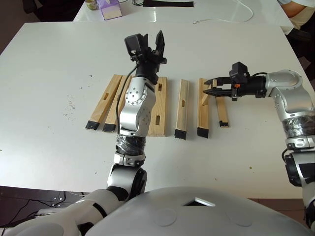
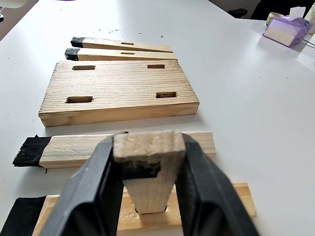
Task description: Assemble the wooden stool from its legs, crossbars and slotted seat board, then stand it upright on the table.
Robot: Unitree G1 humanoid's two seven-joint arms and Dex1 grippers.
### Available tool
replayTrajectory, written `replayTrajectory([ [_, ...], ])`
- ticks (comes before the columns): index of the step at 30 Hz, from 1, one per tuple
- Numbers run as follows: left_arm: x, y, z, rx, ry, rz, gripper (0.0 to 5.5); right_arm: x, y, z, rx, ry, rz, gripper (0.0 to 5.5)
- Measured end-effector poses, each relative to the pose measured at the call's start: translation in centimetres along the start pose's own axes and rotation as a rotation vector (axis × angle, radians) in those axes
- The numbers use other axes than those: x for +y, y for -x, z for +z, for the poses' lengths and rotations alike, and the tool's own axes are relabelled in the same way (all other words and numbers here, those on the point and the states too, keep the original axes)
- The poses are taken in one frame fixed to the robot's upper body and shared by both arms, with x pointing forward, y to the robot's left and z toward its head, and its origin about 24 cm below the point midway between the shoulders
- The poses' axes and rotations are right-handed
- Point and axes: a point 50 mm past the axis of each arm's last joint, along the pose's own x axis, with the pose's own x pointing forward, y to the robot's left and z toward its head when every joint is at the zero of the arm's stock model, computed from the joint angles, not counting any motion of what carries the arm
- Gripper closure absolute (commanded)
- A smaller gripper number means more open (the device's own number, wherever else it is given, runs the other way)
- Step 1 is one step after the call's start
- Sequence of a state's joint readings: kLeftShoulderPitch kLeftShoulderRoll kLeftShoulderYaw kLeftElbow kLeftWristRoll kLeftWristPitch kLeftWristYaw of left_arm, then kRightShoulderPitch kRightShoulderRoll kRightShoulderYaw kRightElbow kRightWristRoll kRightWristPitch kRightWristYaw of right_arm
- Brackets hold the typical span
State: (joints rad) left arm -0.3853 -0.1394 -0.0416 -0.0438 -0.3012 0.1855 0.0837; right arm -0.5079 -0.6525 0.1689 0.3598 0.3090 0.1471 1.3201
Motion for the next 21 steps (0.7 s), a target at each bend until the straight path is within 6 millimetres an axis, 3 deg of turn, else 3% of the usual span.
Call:
replayTrajectory([
  [18, -0.08, 0.02, -0.21, 0.023, 0.024, -0.029, 3.03, -0.28, -0.67, -0.27, -0.042, -0.036, -0.023, 4.18],
  [19, -0.07, 0.02, -0.21, 0.023, 0.026, -0.028, 3.03, -0.37, -0.71, -0.3, -0.047, -0.036, -0.032, 3.81],
  [21, -0.06, 0.03, -0.21, 0.023, 0.03, -0.029, 3.03, -0.29, -0.69, -0.99, -0.033, -0.044, -0.044, 3.61],
])
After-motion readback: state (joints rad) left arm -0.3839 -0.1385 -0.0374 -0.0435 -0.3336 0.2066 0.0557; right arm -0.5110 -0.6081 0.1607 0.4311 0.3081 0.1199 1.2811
